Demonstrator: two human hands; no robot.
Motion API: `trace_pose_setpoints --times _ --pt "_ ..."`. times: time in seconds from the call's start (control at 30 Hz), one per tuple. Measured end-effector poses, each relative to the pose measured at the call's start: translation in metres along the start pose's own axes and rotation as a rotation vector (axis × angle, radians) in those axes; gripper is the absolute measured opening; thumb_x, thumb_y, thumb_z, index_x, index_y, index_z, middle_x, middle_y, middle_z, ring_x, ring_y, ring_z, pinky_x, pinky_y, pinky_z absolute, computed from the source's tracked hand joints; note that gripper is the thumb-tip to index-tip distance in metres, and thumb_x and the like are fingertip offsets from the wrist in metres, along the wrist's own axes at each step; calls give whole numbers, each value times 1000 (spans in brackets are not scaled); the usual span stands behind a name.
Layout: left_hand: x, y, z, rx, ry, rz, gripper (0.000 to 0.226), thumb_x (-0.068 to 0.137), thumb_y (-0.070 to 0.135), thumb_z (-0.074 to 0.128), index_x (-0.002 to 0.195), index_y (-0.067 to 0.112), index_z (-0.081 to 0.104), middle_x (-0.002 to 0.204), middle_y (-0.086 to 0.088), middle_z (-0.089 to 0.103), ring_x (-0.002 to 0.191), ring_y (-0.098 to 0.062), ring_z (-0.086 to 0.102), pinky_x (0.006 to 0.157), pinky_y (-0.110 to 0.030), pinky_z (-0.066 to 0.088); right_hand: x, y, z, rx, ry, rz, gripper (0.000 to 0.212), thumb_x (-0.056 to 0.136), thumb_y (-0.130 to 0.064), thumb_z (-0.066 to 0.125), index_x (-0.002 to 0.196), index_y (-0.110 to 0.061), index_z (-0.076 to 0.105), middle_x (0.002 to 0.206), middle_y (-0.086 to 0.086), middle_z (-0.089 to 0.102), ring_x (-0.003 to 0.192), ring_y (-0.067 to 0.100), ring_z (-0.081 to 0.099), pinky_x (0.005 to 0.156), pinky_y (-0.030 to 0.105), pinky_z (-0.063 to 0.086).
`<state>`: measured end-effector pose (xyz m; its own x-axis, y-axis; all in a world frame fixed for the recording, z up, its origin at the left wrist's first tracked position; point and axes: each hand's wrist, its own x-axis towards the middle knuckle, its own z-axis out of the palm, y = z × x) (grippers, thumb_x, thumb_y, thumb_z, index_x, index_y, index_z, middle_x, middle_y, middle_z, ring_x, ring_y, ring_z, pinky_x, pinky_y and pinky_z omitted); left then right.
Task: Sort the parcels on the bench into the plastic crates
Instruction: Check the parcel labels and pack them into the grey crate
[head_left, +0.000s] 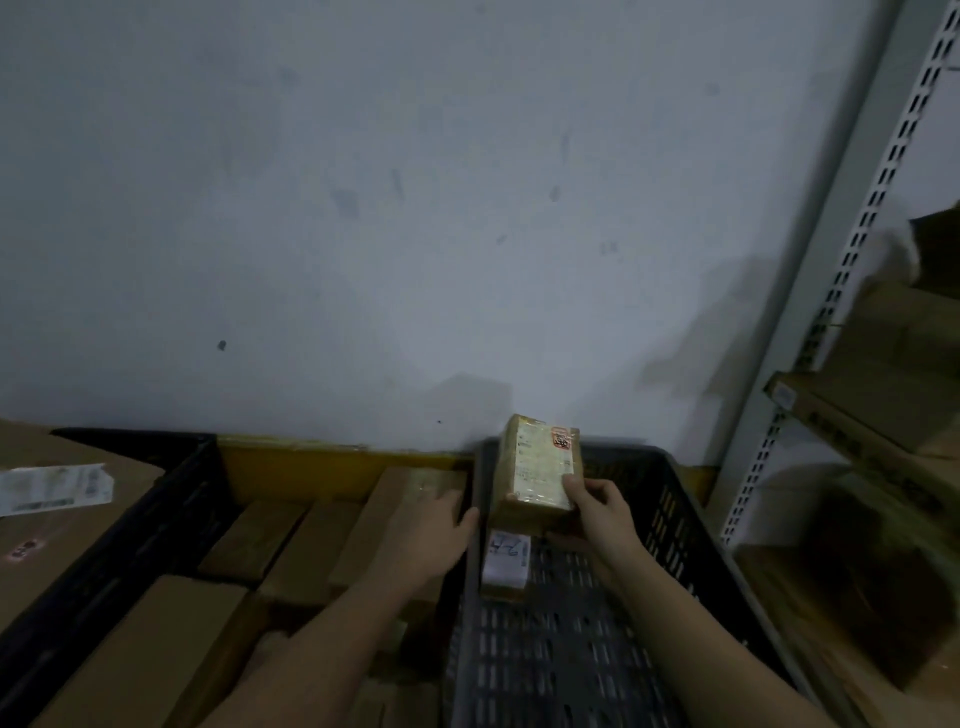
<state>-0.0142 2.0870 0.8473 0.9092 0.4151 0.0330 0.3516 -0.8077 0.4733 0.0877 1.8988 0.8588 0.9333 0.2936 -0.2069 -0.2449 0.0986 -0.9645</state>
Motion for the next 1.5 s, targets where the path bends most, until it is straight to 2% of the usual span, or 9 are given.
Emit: trace_pose_setpoints --times 0.13,0.33,0.47,0.67,0.77,0.83,1.03,1.4,1.5 --pt "7 15 32 -103 -14 1 48 102 41 44 145 19 44 141 -11 50 123 -25 51 92 -28 40 8 18 -26 -32 100 69 25 99 -23 59 117 -8 49 111 13 60 97 29 64 64 44 60" --pt "23 21 72 -25 -107 -94 74 101 37 47 159 22 3 162 -13 13 134 -33 41 103 -44 44 28 56 -50 -118 193 210 27 100 -25 56 119 -7 49 112 14 57 92 28 60 63 45 59" --pt "29 20 78 -13 -137 -101 94 98 24 56 156 23 -17 163 -13 5 122 -32 51 89 -37 49 43 83 -53 -173 205 286 27 101 -28 55 118 -9 47 111 13 56 90 28 60 54 37 54" --pt "27 23 76 18 -161 -135 98 97 8 55 154 21 -23 159 -17 12 109 -34 58 86 -39 54 68 112 -34 -170 205 311 27 102 -31 53 112 -6 46 107 15 57 88 30 61 61 44 56" --pt "27 23 76 -11 -165 -134 100 96 9 57 155 23 -22 156 -17 16 104 -33 57 80 -37 52 86 122 -24 -217 206 259 26 100 -32 56 107 -8 50 119 20 60 102 36 62 87 59 54" --pt "27 22 76 -4 -155 -132 98 96 10 56 155 22 -21 156 -18 18 102 -34 58 76 -36 49 94 123 -15 -220 195 227 26 100 -29 57 110 -6 50 120 17 60 106 33 61 96 56 51" --pt "27 21 79 3 -125 -123 96 95 12 56 156 24 -17 150 -18 26 97 -35 58 71 -36 46 115 134 7 -313 129 178 27 100 -29 58 114 -6 52 117 14 62 103 28 59 92 44 52" --pt "31 20 83 -40 -129 -157 100 94 10 57 155 27 -20 140 -11 33 77 -19 44 66 -32 40 132 155 -4 -368 -6 181 39 84 -59 62 103 -27 49 119 9 64 107 29 64 96 56 52" --pt "32 20 83 -27 -141 -157 100 93 9 57 155 26 -20 142 -12 32 77 -20 47 65 -32 40 128 149 1 -375 -32 153 46 90 -42 69 119 -18 43 122 8 61 109 27 63 97 53 52"
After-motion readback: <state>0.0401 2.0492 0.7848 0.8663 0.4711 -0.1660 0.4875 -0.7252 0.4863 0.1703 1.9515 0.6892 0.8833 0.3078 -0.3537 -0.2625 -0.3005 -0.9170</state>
